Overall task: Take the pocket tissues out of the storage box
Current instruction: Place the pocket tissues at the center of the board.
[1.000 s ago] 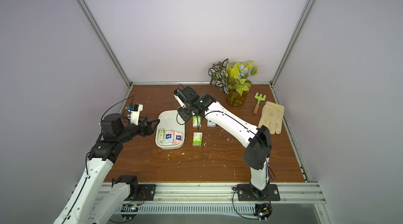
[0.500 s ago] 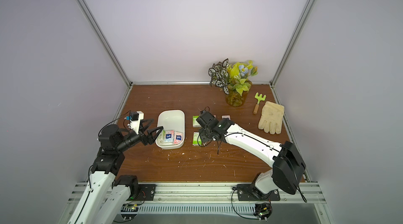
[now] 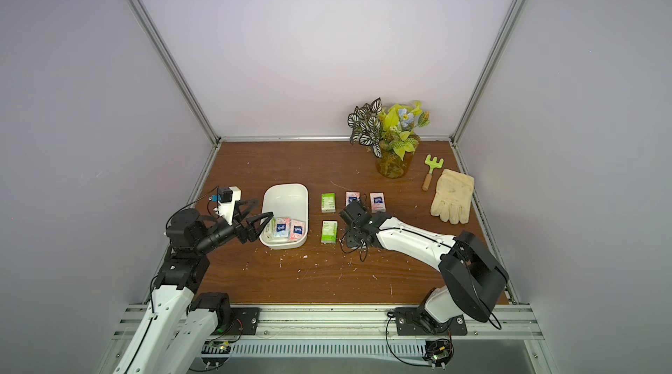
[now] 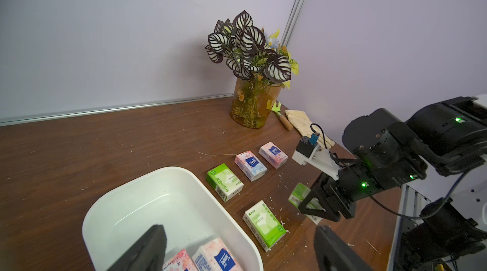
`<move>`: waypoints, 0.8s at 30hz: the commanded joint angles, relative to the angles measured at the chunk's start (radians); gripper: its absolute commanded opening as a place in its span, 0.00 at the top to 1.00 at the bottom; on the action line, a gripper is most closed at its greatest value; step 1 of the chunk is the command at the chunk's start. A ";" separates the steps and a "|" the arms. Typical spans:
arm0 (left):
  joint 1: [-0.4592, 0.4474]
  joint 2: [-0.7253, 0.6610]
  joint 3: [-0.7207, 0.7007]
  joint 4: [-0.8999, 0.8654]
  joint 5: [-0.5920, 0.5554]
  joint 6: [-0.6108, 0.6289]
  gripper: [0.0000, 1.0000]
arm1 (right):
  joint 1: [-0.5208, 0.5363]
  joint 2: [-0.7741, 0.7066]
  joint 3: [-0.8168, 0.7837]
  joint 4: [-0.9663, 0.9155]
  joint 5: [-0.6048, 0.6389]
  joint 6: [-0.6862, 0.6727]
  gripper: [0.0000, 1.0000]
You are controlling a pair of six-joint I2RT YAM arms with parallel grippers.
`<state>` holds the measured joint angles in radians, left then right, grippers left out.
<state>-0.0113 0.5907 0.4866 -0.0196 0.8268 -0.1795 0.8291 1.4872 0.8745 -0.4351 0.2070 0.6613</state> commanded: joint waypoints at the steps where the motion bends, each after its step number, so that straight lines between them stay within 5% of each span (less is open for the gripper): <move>1: -0.001 0.012 0.004 0.018 0.016 0.007 0.17 | -0.007 0.027 0.003 0.062 0.040 0.045 0.49; 24: -0.018 0.018 0.012 -0.013 -0.008 0.029 0.18 | -0.036 0.220 0.061 0.138 0.017 0.067 0.47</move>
<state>-0.0204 0.6071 0.4866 -0.0242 0.8246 -0.1669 0.8013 1.6722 0.9199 -0.2966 0.2153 0.7219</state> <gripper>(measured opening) 0.822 0.527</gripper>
